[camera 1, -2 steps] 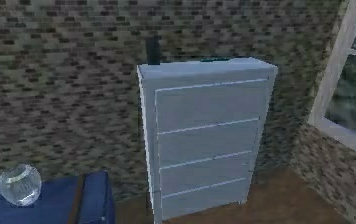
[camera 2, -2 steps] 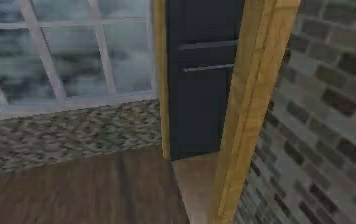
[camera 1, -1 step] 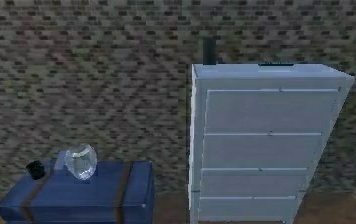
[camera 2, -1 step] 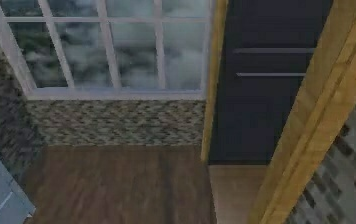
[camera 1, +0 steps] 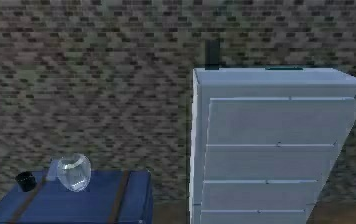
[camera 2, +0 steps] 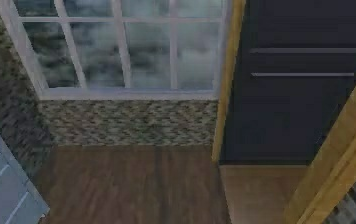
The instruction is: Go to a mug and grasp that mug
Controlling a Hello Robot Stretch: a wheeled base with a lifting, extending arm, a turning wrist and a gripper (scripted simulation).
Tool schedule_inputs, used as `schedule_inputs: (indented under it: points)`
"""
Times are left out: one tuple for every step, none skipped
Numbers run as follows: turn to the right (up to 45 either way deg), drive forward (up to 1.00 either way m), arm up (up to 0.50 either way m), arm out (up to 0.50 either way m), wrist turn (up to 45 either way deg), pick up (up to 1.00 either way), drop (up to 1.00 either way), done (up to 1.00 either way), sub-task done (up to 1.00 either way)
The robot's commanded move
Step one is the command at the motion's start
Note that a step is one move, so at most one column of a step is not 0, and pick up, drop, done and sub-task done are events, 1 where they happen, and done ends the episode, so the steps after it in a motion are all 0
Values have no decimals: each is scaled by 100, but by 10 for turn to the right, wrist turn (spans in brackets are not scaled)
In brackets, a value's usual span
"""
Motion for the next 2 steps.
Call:
schedule_inputs:
  points:
    - [-450,0,0,0,0,0,0,0,0]
    - [0,40,0,0,0,0,0,0,0]
